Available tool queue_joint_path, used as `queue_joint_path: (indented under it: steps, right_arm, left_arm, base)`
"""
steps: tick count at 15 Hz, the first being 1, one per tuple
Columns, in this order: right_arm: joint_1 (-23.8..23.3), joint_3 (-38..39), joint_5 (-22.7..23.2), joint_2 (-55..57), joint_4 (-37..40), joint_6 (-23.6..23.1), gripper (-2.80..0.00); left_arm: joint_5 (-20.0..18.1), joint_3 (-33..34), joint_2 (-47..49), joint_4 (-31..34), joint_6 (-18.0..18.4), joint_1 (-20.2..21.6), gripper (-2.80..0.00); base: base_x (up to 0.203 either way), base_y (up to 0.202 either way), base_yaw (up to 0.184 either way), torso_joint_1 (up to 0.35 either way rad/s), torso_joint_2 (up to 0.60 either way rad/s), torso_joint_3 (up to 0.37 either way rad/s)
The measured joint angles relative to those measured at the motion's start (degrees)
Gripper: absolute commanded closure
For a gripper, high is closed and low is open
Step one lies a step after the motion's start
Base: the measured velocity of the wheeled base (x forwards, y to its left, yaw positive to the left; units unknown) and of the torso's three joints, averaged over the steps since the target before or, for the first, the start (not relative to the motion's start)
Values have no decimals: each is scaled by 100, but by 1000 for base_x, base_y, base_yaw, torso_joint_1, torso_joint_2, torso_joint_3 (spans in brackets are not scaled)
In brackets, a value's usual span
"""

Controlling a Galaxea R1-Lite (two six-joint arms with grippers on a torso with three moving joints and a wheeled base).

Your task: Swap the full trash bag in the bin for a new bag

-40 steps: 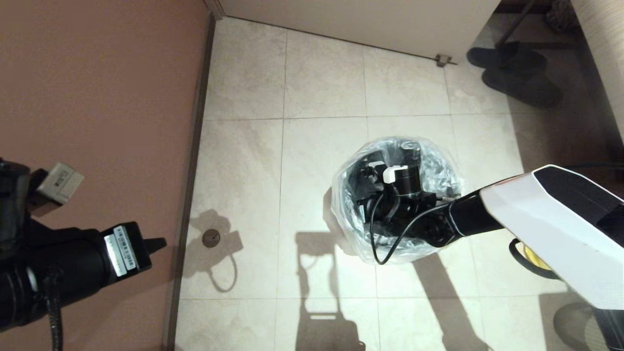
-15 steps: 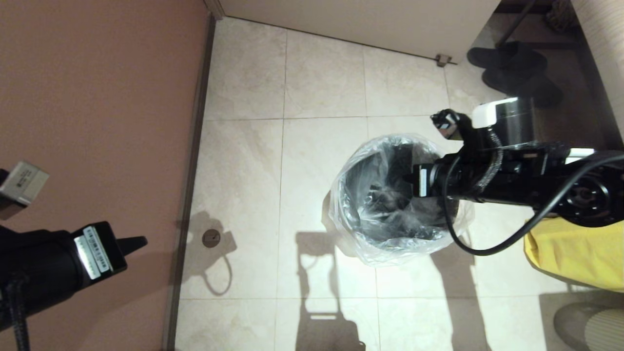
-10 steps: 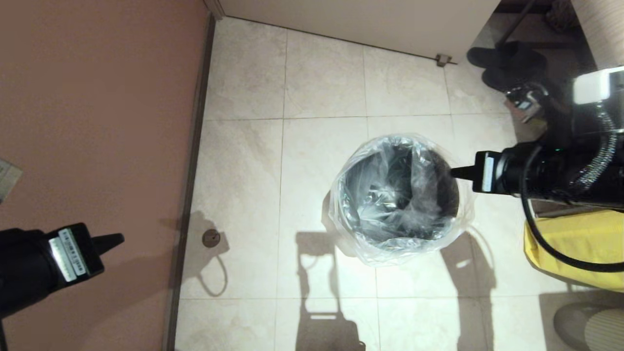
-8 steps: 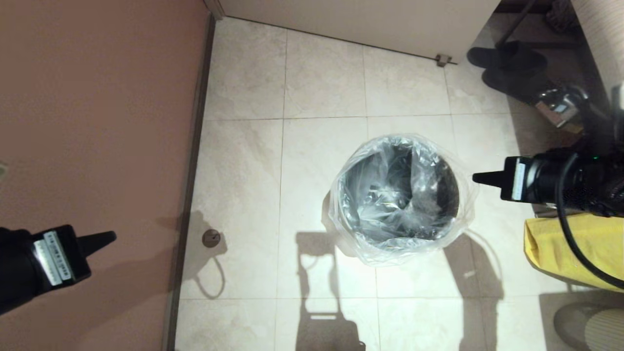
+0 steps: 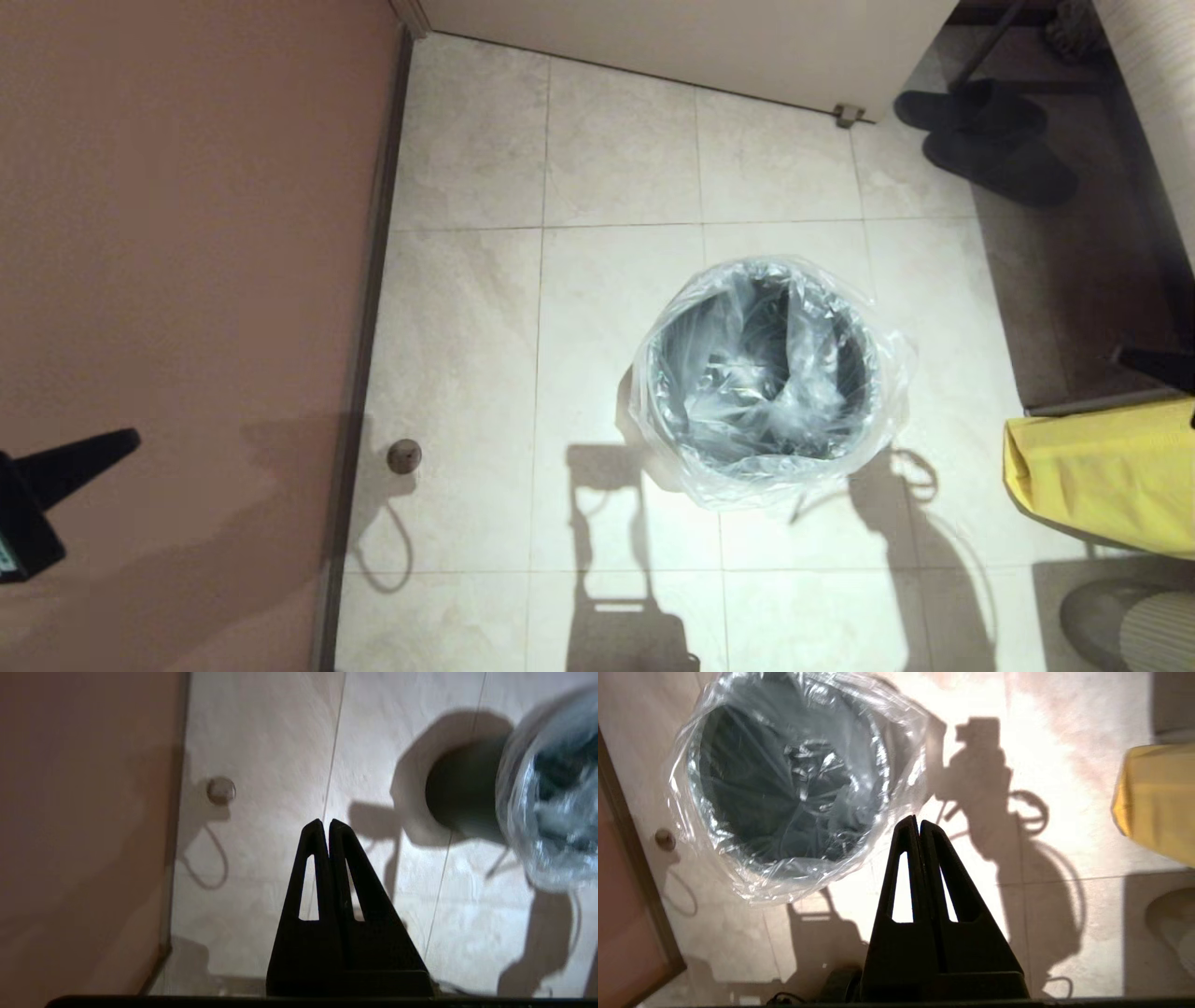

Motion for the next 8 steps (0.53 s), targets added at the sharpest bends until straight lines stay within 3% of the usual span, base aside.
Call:
queue_joint_path:
  steps: [2, 8]
  right_arm:
    - [-273, 211, 11, -477, 48, -7, 0]
    - [-901, 642, 26, -1840, 219, 39, 0]
  left_arm:
    - [129, 131, -395, -325, 103, 335, 0]
    - [146, 688, -1794, -372, 243, 1371, 0]
  base:
    - [0, 0, 0, 0, 0, 0]
    - [0, 0, 0, 0, 0, 0]
